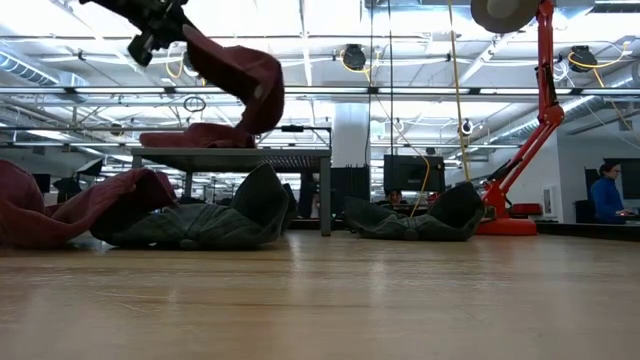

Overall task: Pick & Place hat
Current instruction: Stack the right red cap on top of the red cap on the shelf

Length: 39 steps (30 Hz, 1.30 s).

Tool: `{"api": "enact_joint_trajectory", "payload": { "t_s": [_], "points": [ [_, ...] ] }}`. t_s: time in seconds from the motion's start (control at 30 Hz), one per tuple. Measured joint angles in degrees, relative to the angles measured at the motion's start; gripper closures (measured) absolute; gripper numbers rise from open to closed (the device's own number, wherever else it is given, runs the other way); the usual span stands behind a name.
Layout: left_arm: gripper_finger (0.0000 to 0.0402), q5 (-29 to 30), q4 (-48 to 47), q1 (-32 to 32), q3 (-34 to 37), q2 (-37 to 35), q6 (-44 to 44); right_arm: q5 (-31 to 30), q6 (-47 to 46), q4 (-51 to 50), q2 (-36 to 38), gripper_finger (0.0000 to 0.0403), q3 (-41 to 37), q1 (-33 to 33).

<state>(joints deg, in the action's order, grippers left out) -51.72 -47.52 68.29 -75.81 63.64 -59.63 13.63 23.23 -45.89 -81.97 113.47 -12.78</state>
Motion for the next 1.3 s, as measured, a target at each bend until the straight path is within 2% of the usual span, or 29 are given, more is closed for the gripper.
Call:
{"api": "enact_joint_trajectory", "payload": {
  "t_s": [0.33, 0.57, 0.8, 1.0, 1.17, 1.3],
  "points": [
    [0.0394, -0.26, -3.32, 6.83, -0.38, 0.33, 7.89, -0.02, -0.36, 0.57, 0.00, 0.0298, 0.00, 0.00],
    [0.0394, 4.88, -7.63, 6.99, -0.38, 0.34, 12.50, -0.02, -0.42, 0.58, 0.00, 0.0298, 0.00, 0.00],
    [0.0394, 15.83, -16.54, 6.99, -0.38, 0.43, 17.77, 0.02, -0.44, 0.60, 0.00, 0.0298, 0.00, 0.00],
    [0.0394, 18.88, -16.73, 4.54, -0.38, 1.04, 18.23, 0.09, -0.48, 0.75, -0.43, 0.0298, 0.00, 0.00],
    [0.0372, 19.11, -16.51, 1.50, -0.38, 3.13, 17.49, 0.10, -0.49, 0.74, -0.45, 0.0298, -0.02, 0.00],
    [0.0387, 21.19, -16.17, -1.50, -0.35, 5.20, 17.39, 0.09, -0.49, 1.08, -0.46, 0.0298, -0.02, 0.00]
  ]
}}
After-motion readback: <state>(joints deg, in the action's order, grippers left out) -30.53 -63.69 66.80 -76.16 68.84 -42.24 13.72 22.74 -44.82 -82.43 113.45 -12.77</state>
